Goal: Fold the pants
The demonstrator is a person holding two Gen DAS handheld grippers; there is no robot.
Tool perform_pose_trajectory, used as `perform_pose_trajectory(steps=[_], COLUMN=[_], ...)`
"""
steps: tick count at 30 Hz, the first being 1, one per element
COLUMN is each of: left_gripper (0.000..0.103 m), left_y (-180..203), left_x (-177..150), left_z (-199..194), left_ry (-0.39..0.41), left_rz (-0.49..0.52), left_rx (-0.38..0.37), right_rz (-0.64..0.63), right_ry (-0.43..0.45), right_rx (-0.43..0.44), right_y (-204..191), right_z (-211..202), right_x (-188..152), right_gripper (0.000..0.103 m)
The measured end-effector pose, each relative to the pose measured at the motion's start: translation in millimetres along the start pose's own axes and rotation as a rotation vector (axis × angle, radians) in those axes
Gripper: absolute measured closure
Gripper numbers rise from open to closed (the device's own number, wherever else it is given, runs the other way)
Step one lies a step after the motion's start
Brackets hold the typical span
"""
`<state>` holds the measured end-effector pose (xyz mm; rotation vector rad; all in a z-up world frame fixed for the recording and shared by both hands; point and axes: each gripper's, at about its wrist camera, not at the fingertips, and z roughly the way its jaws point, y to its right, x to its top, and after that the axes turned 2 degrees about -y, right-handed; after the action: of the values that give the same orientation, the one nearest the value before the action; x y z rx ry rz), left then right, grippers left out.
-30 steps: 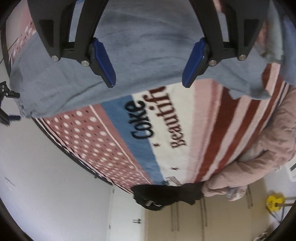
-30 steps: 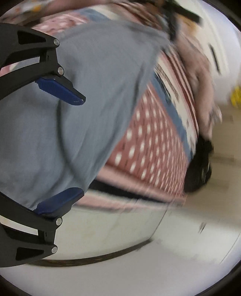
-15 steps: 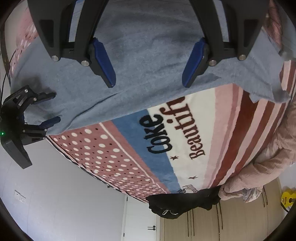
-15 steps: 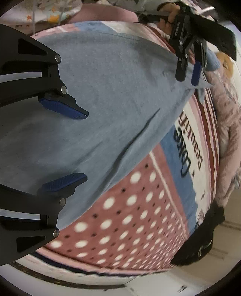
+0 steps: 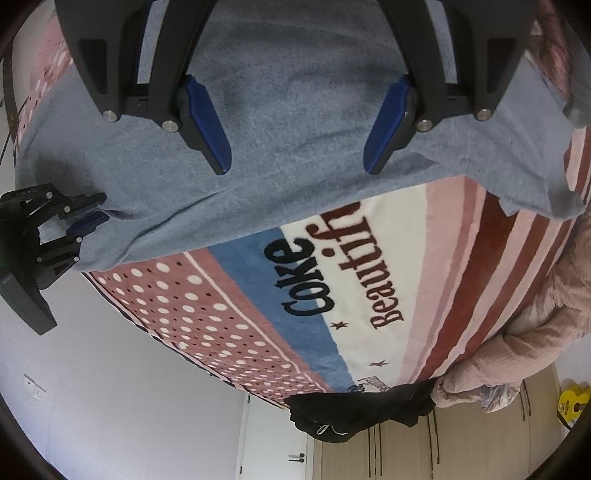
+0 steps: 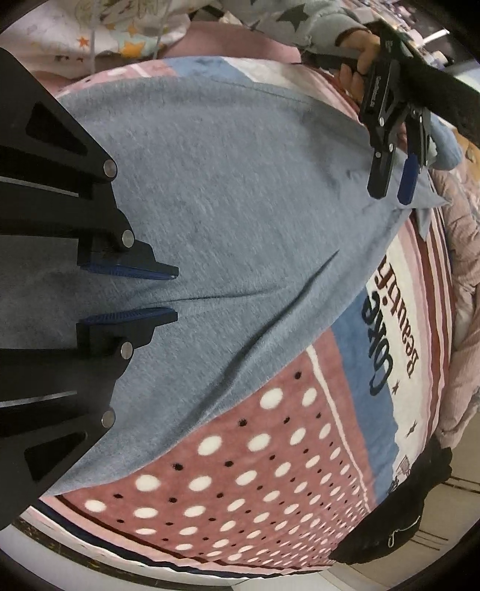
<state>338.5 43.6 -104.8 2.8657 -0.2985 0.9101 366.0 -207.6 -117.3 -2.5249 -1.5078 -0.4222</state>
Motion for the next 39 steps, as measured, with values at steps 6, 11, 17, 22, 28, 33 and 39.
perform_pose_trajectory(steps=[6, 11, 17, 22, 28, 33, 39], left_gripper=[0.032, 0.032, 0.033, 0.032, 0.032, 0.032, 0.032], left_y=[-1, -1, -5, -3, -2, -2, -5], left_x=[2, 2, 5, 8, 8, 8, 8], left_z=[6, 13, 17, 20, 20, 19, 17], left_ry=[-0.013, -0.031, -0.033, -0.039, -0.037, -0.029, -0.021], left_rz=[0.002, 0.025, 0.012, 0.018, 0.019, 0.018, 0.004], left_rx=[-0.001, 0.016, 0.012, 0.022, 0.017, 0.018, 0.027], right_rz=[0.026, -0.013, -0.03, 0.005, -0.013, -0.049, -0.035], right_ry=[0.007, -0.009, -0.004, -0.033, -0.077, -0.037, 0.071], right_rx=[0.018, 0.081, 0.053, 0.012, 0.086, 0.005, -0.092], right_y=[8, 1, -4, 3, 1, -12, -15], right_z=[12, 13, 12, 19, 20, 12, -12], right_x=[16, 18, 17, 22, 21, 17, 18], right_gripper=[0.083, 0.089, 0.098, 0.085, 0.093, 0.102, 0.103])
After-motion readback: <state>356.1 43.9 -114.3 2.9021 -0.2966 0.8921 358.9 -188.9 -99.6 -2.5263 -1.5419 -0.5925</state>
